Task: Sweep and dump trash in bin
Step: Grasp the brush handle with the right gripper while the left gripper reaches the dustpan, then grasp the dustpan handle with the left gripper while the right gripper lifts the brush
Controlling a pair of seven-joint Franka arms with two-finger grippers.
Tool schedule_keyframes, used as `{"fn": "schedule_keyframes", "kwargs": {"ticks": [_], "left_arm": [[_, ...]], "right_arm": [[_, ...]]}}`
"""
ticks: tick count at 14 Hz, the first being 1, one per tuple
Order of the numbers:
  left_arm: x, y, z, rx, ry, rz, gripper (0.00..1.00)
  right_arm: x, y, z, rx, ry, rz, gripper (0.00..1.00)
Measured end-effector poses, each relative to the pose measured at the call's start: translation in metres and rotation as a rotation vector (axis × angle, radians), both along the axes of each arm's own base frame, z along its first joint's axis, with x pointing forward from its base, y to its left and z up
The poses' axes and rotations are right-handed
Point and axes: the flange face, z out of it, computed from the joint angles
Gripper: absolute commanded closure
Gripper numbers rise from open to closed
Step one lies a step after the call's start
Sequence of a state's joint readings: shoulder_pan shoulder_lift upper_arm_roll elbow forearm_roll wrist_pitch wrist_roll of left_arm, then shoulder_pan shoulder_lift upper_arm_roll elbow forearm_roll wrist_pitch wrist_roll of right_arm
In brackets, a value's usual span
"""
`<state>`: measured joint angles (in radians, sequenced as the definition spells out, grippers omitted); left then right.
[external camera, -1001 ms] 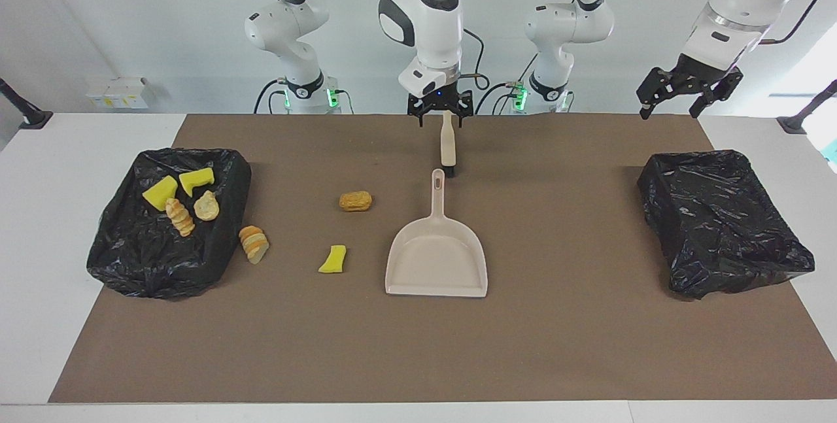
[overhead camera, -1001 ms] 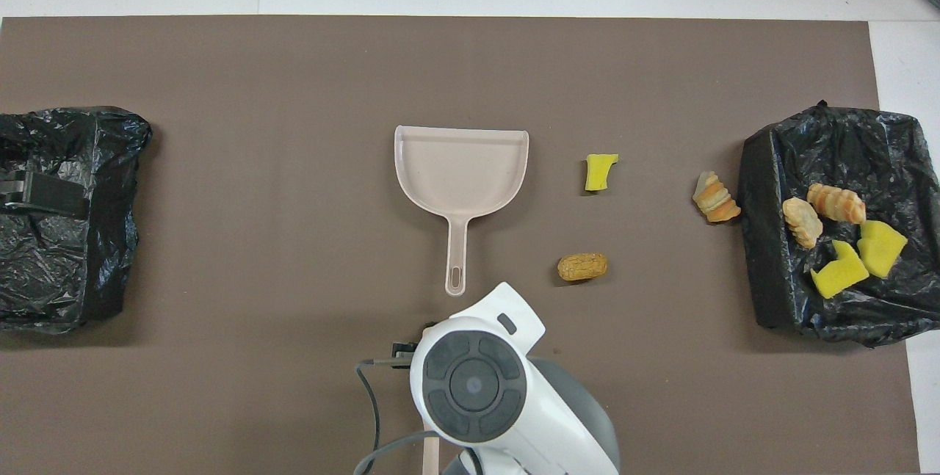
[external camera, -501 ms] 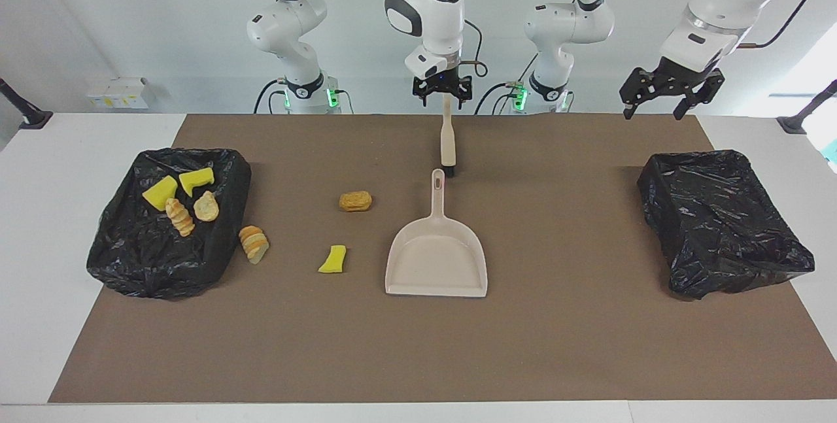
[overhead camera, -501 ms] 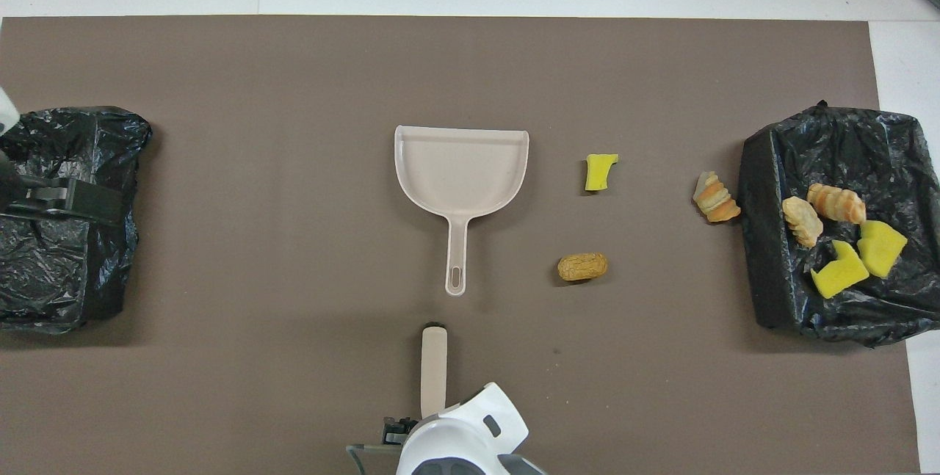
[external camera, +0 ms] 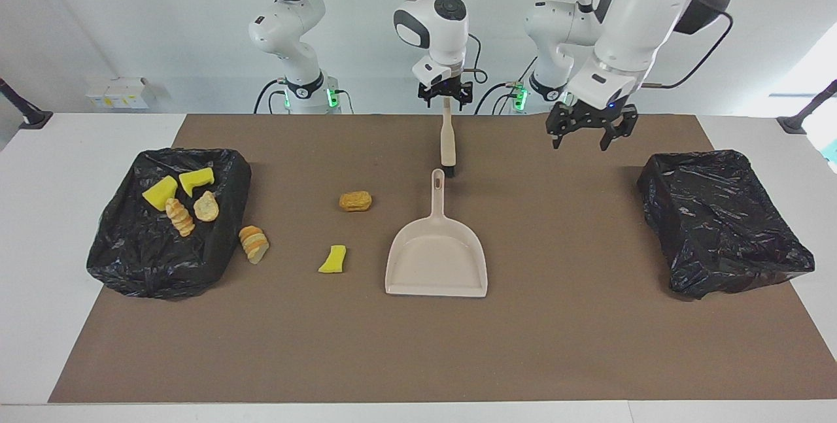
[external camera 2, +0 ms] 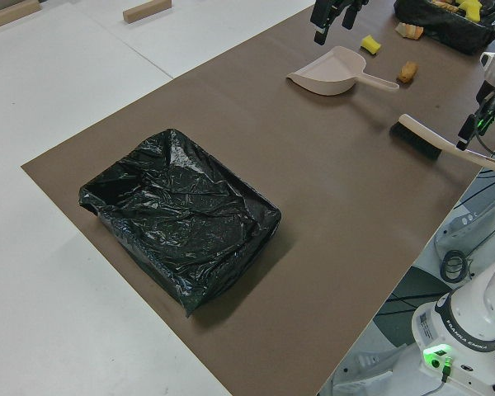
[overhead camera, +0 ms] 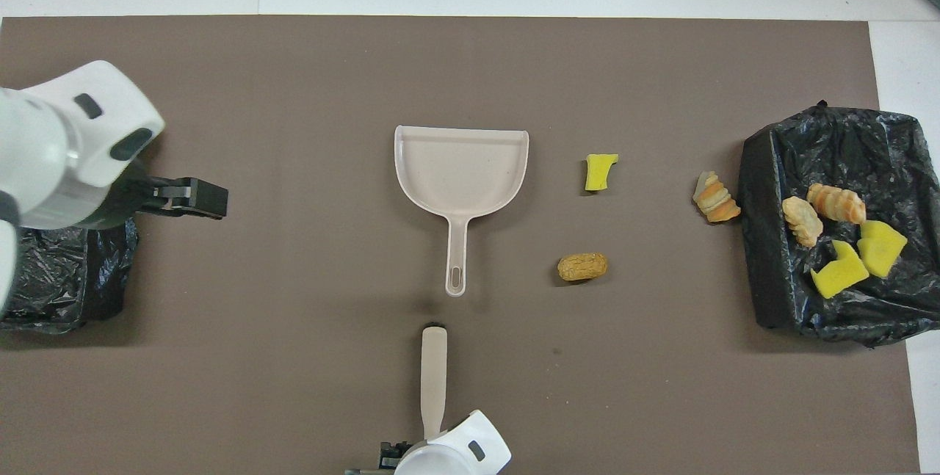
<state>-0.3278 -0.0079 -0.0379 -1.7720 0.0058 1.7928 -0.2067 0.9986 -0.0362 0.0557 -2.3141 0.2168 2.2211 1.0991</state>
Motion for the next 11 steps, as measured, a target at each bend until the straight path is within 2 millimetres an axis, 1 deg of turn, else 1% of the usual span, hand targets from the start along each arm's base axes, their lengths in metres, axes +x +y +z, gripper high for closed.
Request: {"fn": "schedule_keyframes", "kwargs": {"ticks": [1, 3, 5, 7, 8, 9, 11], "left_arm": [[-0.002, -0.019, -0.022, -0.001, 0.0, -0.02, 0.0], [-0.003, -0.057, -0.064, -0.006, 0.001, -0.025, 0.0], [-0.008, -0.102, -0.102, -0.014, 0.0, 0.001, 0.0], [-0.021, -0.148, -0.138, -0.017, 0.005, 0.003, 0.0], [-0.028, -0.166, -0.152, -0.016, 0.009, -0.005, 0.0], [-0.033, -0.177, -0.159, -0.02, 0.009, -0.011, 0.0], [-0.036, -0.187, -0.165, -0.043, 0.005, -0.011, 0.0]], "right_arm": [[-0.004, 0.001, -0.001, 0.0, 0.006, 0.004, 0.22], [-0.013, 0.003, -0.005, -0.003, 0.017, 0.016, 0.38], [-0.016, 0.002, -0.008, -0.007, 0.021, 0.024, 0.44], [-0.015, 0.002, -0.008, -0.007, 0.022, 0.03, 0.55], [-0.015, 0.002, -0.009, -0.007, 0.022, 0.032, 0.56], [-0.014, 0.001, -0.009, -0.007, 0.023, 0.037, 0.56], [-0.014, 0.001, -0.012, 0.004, 0.045, 0.041, 0.58]]}}
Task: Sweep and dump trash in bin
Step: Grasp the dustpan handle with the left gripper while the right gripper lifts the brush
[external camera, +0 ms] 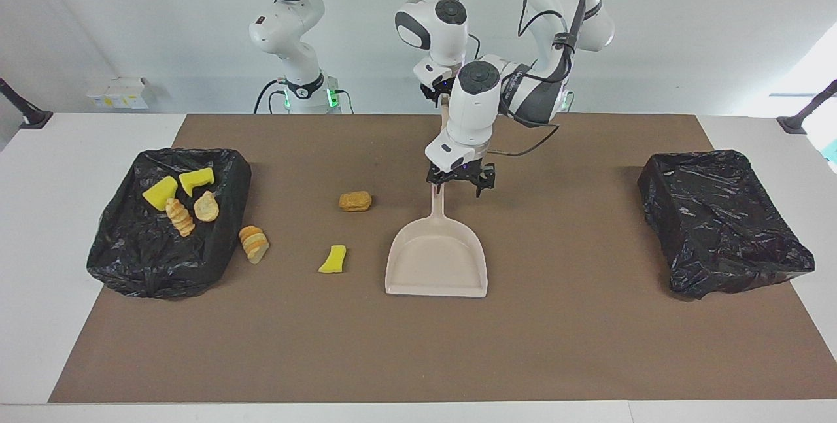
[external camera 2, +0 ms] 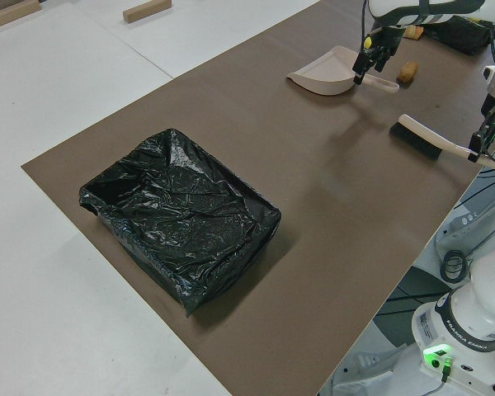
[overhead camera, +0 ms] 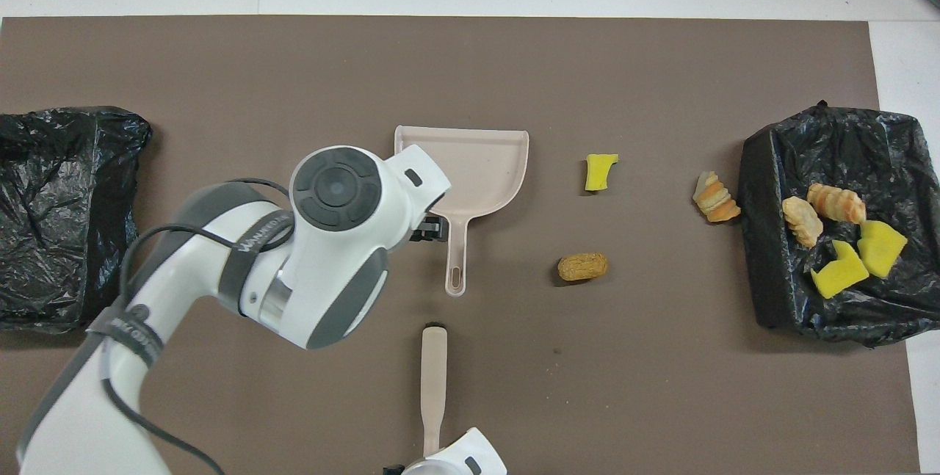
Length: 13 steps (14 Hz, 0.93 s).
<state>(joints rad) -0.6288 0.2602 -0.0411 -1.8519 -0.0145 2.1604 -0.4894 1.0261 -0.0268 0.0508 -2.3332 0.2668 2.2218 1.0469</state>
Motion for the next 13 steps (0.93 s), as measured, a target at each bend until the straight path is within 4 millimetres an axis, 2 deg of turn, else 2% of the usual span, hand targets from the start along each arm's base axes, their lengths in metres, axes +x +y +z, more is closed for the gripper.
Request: {"fn": "schedule_keyframes", "kwargs": {"ticks": [1, 2, 3, 6, 8, 9, 11, 13], "left_arm": [[-0.001, -0.003, -0.002, -0.008, 0.0, 0.0, 0.0], [-0.001, -0.005, -0.004, -0.011, 0.001, 0.001, 0.0], [-0.002, -0.006, -0.005, -0.012, 0.001, 0.004, 0.0], [-0.01, -0.023, -0.02, -0.015, 0.004, 0.03, 0.0], [-0.012, -0.026, -0.026, -0.011, 0.009, 0.036, 0.0], [-0.011, -0.026, -0.027, -0.01, 0.01, 0.038, 0.06], [-0.01, -0.024, -0.028, -0.009, 0.01, 0.041, 0.44], [-0.01, -0.024, -0.028, -0.009, 0.009, 0.042, 0.71]], "right_arm": [[0.0, 0.0, -0.002, 0.006, 0.01, 0.006, 0.7], [0.001, 0.0, -0.003, 0.01, 0.017, 0.01, 0.94], [0.002, 0.0, -0.004, 0.011, 0.018, 0.013, 1.0], [0.01, 0.001, -0.003, 0.019, 0.015, 0.004, 1.0], [0.018, -0.002, -0.002, 0.015, 0.021, -0.011, 1.0], [0.025, -0.007, -0.001, 0.003, 0.035, -0.013, 1.0], [0.043, -0.025, 0.006, -0.017, 0.07, -0.008, 1.0], [0.063, -0.049, 0.021, -0.019, 0.093, -0.024, 1.0]]}}
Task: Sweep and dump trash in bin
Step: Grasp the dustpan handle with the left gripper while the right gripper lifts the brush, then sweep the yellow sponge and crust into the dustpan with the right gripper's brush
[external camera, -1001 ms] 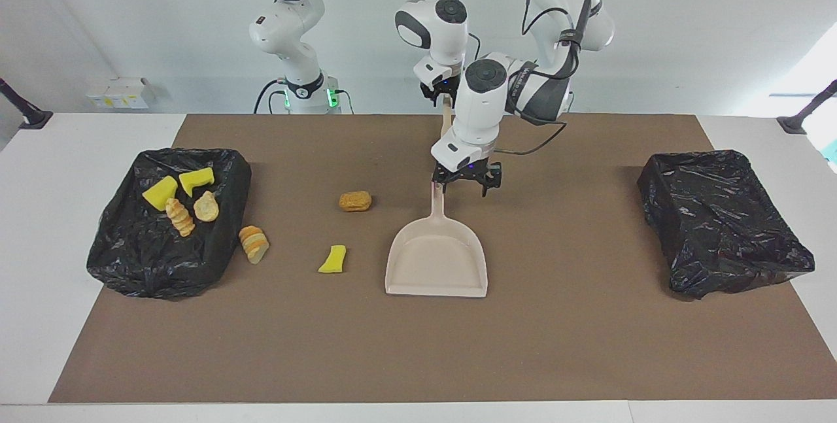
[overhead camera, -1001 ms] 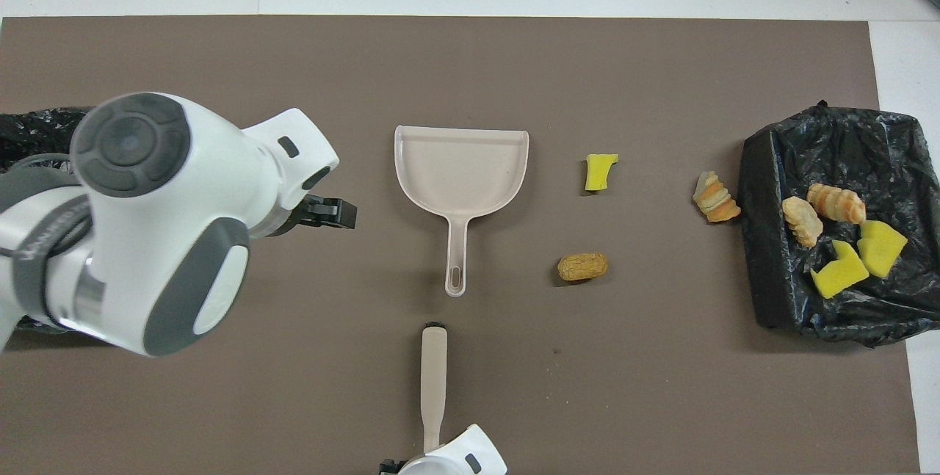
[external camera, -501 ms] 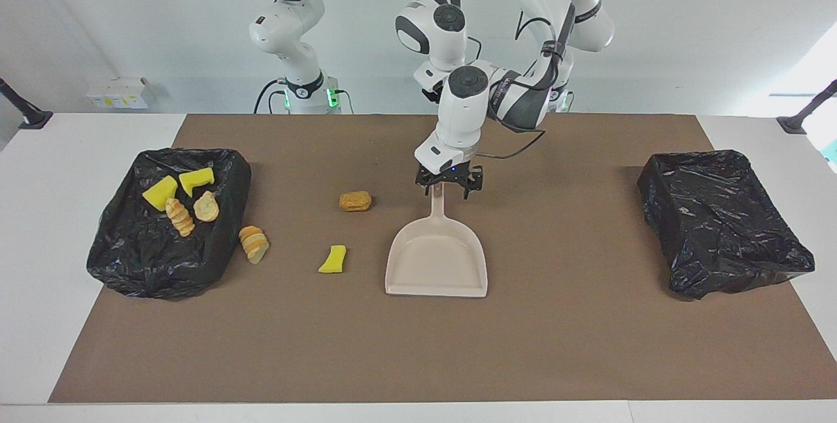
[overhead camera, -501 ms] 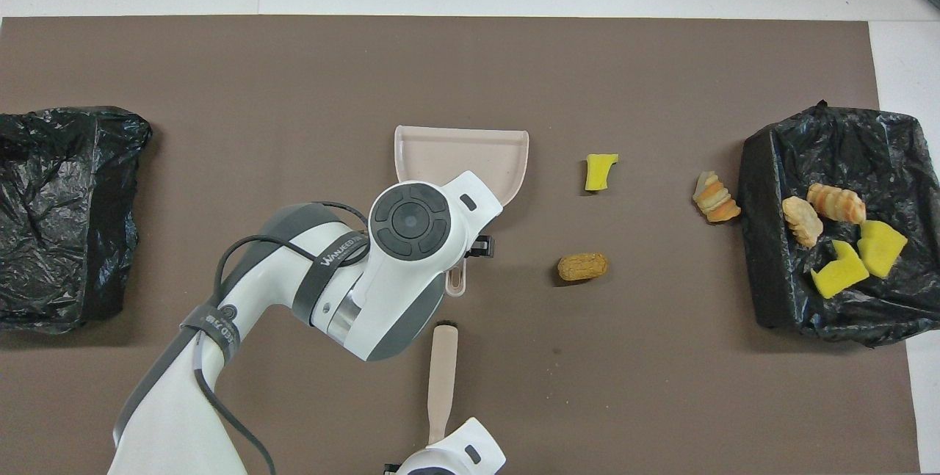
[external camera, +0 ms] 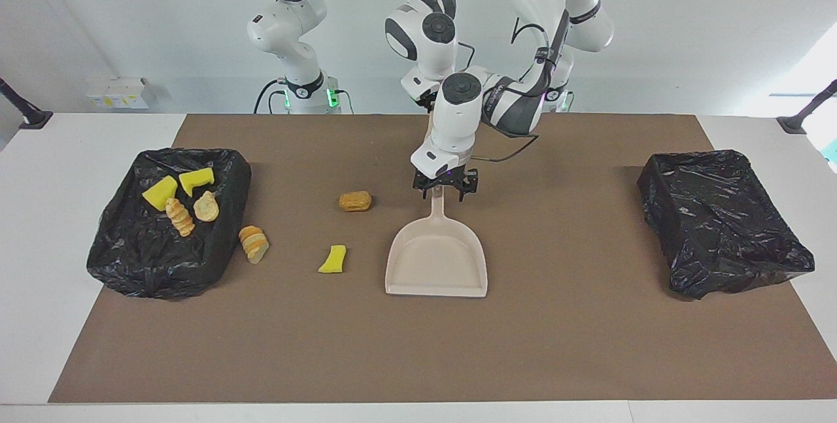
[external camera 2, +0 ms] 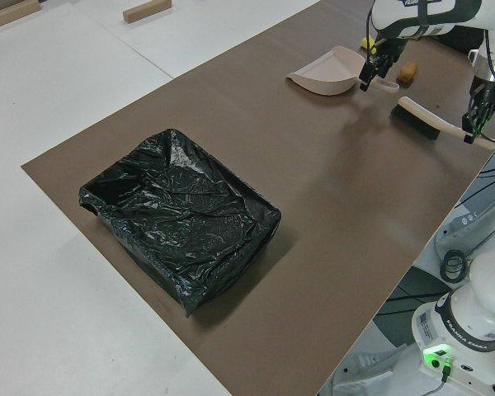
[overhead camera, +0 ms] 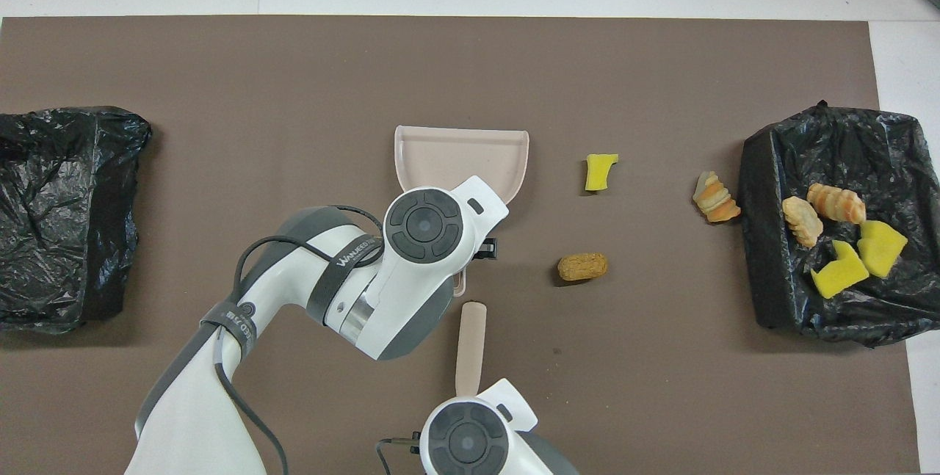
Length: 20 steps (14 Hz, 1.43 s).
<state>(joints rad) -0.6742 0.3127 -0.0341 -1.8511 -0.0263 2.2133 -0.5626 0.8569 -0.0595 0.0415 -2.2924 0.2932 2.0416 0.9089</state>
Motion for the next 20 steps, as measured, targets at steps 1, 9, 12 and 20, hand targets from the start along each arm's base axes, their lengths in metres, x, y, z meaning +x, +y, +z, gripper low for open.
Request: {"fn": "schedule_keyframes", "kwargs": {"ticks": [1, 9, 12, 20], "left_arm": [[0.0, 0.0, 0.0, 0.0, 0.0, 0.0, 0.85], [0.008, 0.007, 0.003, 0.002, -0.014, -0.073, 1.0], [0.051, 0.058, 0.015, 0.012, -0.042, -0.292, 1.0], [0.102, 0.151, 0.062, 0.131, -0.046, -0.877, 1.0]], "right_arm": [[0.007, -0.01, 0.007, -0.002, 0.007, -0.014, 1.0], [0.062, -0.107, 0.037, -0.066, -0.001, -0.075, 1.0], [0.09, -0.154, 0.042, -0.114, -0.039, -0.053, 1.0], [0.174, -0.281, 0.035, -0.288, -0.097, 0.14, 1.0]]}}
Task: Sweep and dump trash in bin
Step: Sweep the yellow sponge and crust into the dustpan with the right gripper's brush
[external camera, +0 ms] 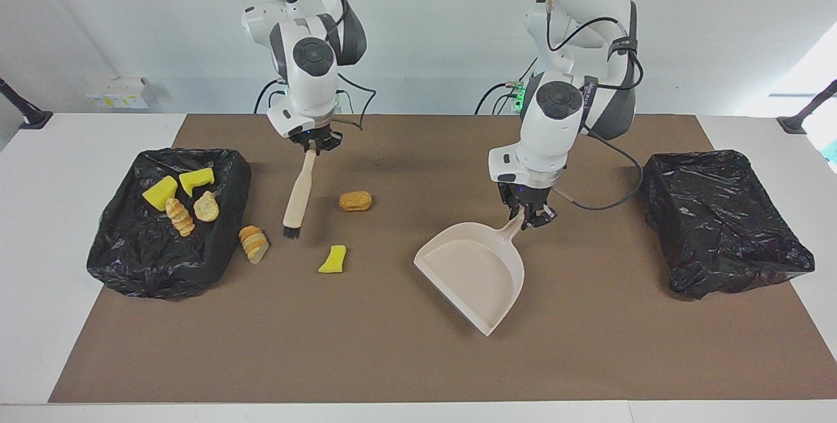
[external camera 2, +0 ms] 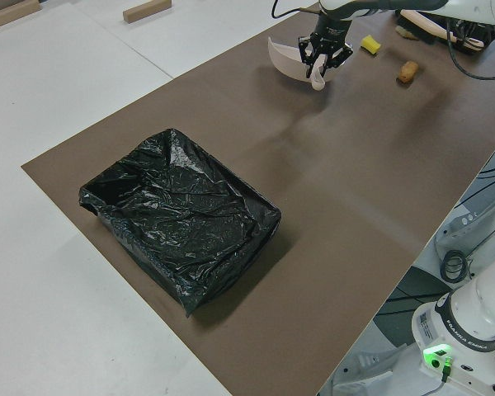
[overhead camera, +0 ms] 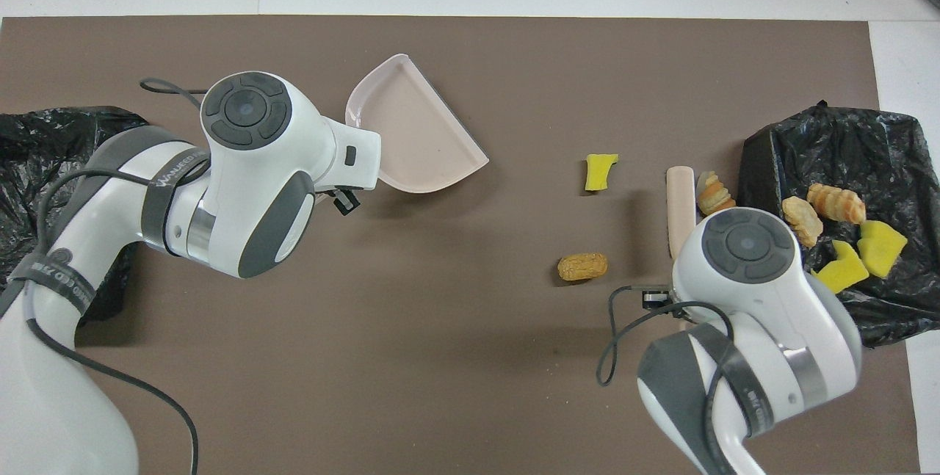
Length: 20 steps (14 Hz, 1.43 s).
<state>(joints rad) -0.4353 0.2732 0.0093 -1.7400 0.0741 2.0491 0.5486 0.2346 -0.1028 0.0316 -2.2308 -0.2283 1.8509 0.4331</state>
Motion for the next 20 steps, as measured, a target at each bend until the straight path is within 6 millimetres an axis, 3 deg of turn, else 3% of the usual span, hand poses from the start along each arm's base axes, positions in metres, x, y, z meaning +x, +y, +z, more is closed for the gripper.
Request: {"fn": "schedule_keyframes", "kwargs": {"ticks": [2, 5, 7, 10, 12, 16, 18, 20], "left_arm": [[-0.006, 0.004, 0.011, 0.03, 0.021, -0.124, 1.0], [-0.017, 0.006, 0.026, 0.052, 0.061, -0.231, 1.0], [-0.029, 0.006, 0.026, 0.07, 0.111, -0.254, 1.0], [-0.053, 0.001, 0.013, 0.087, 0.156, -0.284, 1.0], [-0.064, -0.001, 0.002, 0.096, 0.178, -0.296, 1.0], [-0.068, 0.001, -0.008, 0.099, 0.187, -0.3, 1.0], [-0.071, -0.004, -0.01, 0.1, 0.188, -0.311, 1.0], [-0.074, -0.009, -0.015, 0.098, 0.18, -0.324, 1.0]], "right_arm": [[0.021, -0.034, -0.011, -0.077, 0.017, 0.05, 1.0], [0.042, -0.067, -0.036, -0.178, 0.014, 0.108, 1.0], [0.049, -0.085, -0.051, -0.194, 0.025, 0.124, 1.0], [0.051, -0.079, -0.073, -0.177, 0.053, 0.146, 1.0], [0.045, -0.038, -0.079, -0.106, 0.065, 0.159, 1.0], [0.016, 0.084, -0.072, 0.084, 0.079, 0.21, 1.0], [0.006, 0.124, -0.064, 0.188, 0.087, 0.195, 1.0], [0.003, 0.15, -0.055, 0.259, 0.089, 0.181, 1.0]]}}
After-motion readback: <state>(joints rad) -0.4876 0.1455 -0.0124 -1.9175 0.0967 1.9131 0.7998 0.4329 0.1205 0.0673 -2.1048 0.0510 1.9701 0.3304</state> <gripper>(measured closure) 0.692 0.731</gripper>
